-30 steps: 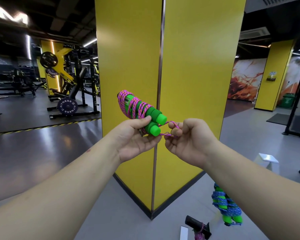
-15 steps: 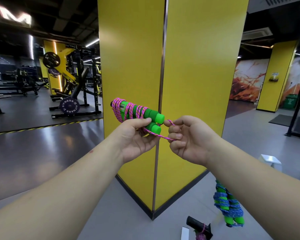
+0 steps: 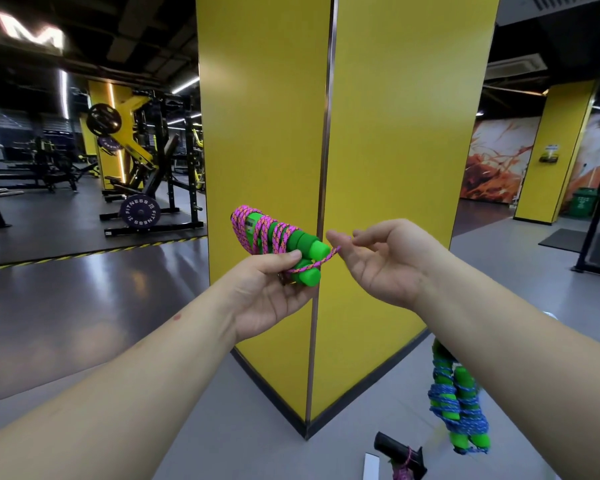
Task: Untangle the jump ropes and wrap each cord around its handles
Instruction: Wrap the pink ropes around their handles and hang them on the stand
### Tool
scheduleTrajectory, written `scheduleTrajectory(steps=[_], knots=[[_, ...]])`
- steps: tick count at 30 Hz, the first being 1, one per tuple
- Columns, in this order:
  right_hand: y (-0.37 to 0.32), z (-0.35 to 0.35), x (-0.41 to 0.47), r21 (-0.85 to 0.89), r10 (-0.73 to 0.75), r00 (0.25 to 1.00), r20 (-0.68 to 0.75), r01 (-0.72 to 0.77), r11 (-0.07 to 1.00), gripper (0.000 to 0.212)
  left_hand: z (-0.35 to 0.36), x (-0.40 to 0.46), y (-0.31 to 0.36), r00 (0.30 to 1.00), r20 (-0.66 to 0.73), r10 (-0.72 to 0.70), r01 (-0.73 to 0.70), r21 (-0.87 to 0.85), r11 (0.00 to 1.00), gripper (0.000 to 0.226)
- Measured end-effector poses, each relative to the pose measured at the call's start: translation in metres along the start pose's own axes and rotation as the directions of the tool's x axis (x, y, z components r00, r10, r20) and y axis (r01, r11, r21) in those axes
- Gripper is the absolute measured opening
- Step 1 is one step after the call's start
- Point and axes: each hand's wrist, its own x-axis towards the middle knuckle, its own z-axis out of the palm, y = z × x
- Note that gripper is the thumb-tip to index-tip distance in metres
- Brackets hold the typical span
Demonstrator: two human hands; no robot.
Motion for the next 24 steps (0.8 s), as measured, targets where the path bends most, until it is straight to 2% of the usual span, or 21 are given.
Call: scheduleTrajectory(steps=[3,5,7,10,12,14,17,20,22,24], knots=[[0.009,-0.003,-0.001,-0.225,-0.078,0.995,0.060,0.090,0.970,0.047,0.000,0.002,0.001,1.000,0.023,0.009,-0.007,-0.057,0.998,0.032],[0.015,-0.008,0.001,-0.439,-0.191,0.974,0.124,0.227,0.869,0.045,0.000,0.002,0.002,0.999,0.052,-0.008,0.013,-0.105,0.994,0.027],[0.016,-0.014,0.005,-0.651,-0.306,0.933,0.192,0.354,0.671,0.031,-0.001,0.001,0.003,0.996,0.085,-0.036,0.046,-0.119,0.992,0.024],[0.010,-0.022,0.008,-0.864,-0.405,0.883,0.237,0.382,0.327,0.014,-0.006,0.001,0.002,0.989,0.123,-0.088,0.097,-0.065,0.993,0.029],[0.009,-0.026,0.008,-0.918,-0.416,0.869,0.266,0.360,0.166,0.010,-0.009,0.000,0.001,0.979,0.162,-0.122,0.131,-0.044,0.990,0.029],[0.012,-0.029,0.007,-0.936,-0.394,0.875,0.283,0.342,0.087,0.012,-0.012,0.000,-0.002,0.971,0.181,-0.153,0.164,-0.049,0.985,0.030],[0.017,-0.031,0.009,-0.940,-0.373,0.880,0.292,0.336,0.058,0.016,-0.006,0.001,-0.006,0.969,0.170,-0.176,0.190,-0.066,0.980,0.025],[0.017,-0.032,0.014,-0.936,-0.358,0.883,0.304,0.347,0.062,0.017,0.001,0.007,-0.014,0.960,0.141,-0.241,0.251,-0.059,0.966,0.058],[0.014,-0.035,0.017,-0.905,-0.322,0.905,0.278,0.359,0.227,0.014,0.002,0.013,-0.022,0.964,0.049,-0.260,0.259,0.015,0.966,0.051],[0.008,-0.042,0.020,-0.863,-0.248,0.941,0.230,0.315,0.394,0.011,-0.002,0.016,-0.029,0.962,0.005,-0.272,0.272,0.006,0.962,0.037]])
